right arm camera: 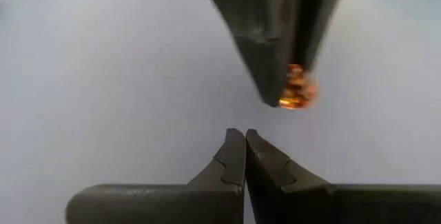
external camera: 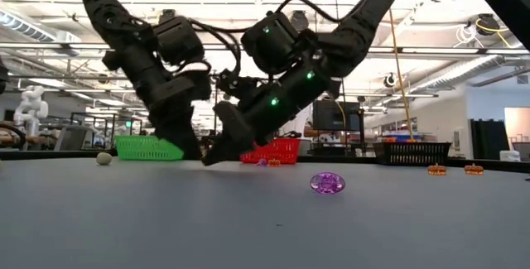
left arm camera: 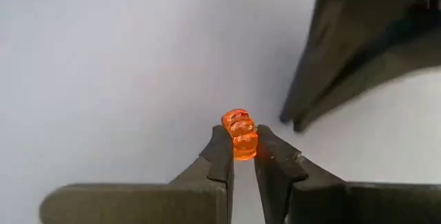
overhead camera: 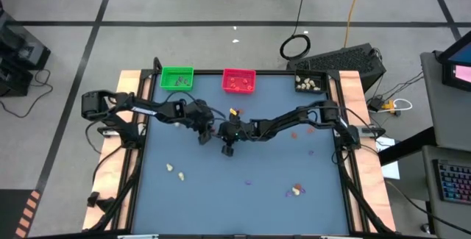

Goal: Sort Halloween decoration
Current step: Put the orange pumpkin toy into the red bin, then put the purple witch hat toy into the green bin

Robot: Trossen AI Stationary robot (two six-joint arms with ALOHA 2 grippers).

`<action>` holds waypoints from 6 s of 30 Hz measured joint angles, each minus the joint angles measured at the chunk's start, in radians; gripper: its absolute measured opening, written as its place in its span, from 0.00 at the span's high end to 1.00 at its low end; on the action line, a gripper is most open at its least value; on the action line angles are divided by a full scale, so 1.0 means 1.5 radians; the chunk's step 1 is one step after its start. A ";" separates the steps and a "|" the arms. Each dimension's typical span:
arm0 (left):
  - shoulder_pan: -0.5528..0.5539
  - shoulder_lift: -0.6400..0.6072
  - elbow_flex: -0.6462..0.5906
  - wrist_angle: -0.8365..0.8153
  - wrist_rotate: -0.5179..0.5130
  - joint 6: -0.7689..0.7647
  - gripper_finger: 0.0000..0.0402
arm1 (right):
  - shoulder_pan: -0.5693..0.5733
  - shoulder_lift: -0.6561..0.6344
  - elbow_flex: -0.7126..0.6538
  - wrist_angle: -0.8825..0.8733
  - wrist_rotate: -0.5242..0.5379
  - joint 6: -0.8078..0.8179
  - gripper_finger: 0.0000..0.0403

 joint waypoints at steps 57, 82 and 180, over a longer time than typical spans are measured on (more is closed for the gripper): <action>0.108 0.077 0.265 -0.061 -0.102 0.187 0.82 | 0.239 -0.295 -0.255 -0.113 0.082 0.145 0.80; -0.261 -0.105 -0.062 0.252 -0.335 0.055 0.88 | 0.339 -0.181 -0.244 -0.018 0.102 0.217 0.85; -0.397 -0.169 -0.274 0.462 -0.237 -0.071 0.88 | 0.194 -0.125 -0.108 -0.154 -0.025 0.133 0.68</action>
